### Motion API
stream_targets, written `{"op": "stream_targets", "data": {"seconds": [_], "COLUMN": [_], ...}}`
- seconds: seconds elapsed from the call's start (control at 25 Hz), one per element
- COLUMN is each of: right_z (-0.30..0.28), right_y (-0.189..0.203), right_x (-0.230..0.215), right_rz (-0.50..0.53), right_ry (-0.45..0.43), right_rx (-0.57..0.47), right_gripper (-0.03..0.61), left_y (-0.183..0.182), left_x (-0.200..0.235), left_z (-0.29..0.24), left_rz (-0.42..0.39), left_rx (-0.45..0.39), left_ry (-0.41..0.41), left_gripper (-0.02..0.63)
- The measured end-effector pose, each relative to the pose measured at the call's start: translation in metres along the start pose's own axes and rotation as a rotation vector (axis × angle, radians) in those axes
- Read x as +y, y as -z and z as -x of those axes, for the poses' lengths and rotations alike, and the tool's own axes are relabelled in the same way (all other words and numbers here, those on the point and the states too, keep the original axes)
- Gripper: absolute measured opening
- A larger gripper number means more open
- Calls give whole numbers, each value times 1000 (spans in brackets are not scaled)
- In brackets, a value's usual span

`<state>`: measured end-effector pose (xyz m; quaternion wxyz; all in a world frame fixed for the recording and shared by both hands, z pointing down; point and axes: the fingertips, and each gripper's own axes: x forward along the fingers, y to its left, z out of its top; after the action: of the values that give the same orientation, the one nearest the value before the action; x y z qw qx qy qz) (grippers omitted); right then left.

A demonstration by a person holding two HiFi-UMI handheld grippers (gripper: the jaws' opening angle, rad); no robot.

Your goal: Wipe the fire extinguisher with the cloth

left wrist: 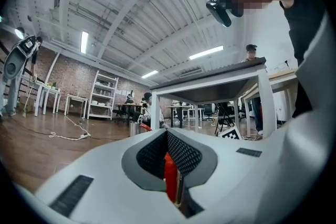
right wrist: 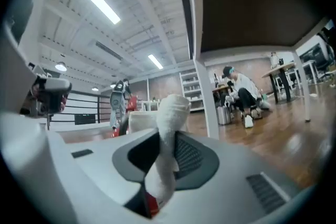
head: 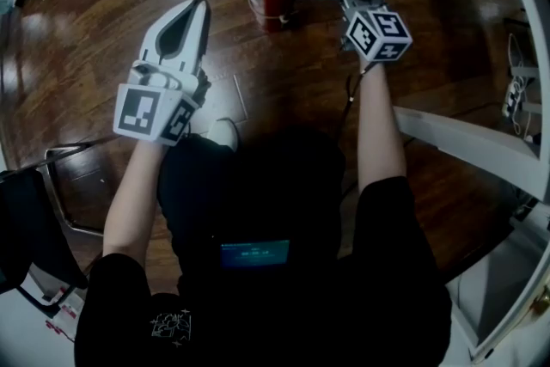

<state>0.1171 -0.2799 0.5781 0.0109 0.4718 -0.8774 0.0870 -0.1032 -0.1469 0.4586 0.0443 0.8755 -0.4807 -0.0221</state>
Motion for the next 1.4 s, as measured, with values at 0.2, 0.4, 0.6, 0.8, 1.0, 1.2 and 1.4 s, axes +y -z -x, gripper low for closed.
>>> {"op": "stream_targets", "data": {"seconds": [0.2, 0.4, 0.6, 0.8, 1.0, 1.2, 1.4], "right_z": [4, -25, -64, -89, -95, -87, -71], "right_y": [-87, -89, -44, 10, 81, 139, 187], "right_x": [17, 35, 37, 6, -11, -14, -7], "right_rz": [65, 129, 195, 131, -11, -83, -147], "right_ry": [-47, -79, -45, 47, 70, 112, 108], "right_rx": [-171, -134, -1, 114, 243, 366, 475], "right_gripper": [89, 89, 89, 89, 87, 86, 86], "left_y": [0, 1, 2, -1, -1, 0, -2], "left_x": [-4, -7, -6, -3, 3, 5, -1], "left_z": [-3, -4, -1, 6, 11, 13, 12], "left_rz": [-11, -7, 1, 6, 10, 22, 0], "left_rx": [0, -1, 12, 8, 6, 3, -1], "left_ry": [10, 18, 15, 15, 8, 9, 14], "left_gripper": [2, 2, 2, 2, 2, 2, 2]}}
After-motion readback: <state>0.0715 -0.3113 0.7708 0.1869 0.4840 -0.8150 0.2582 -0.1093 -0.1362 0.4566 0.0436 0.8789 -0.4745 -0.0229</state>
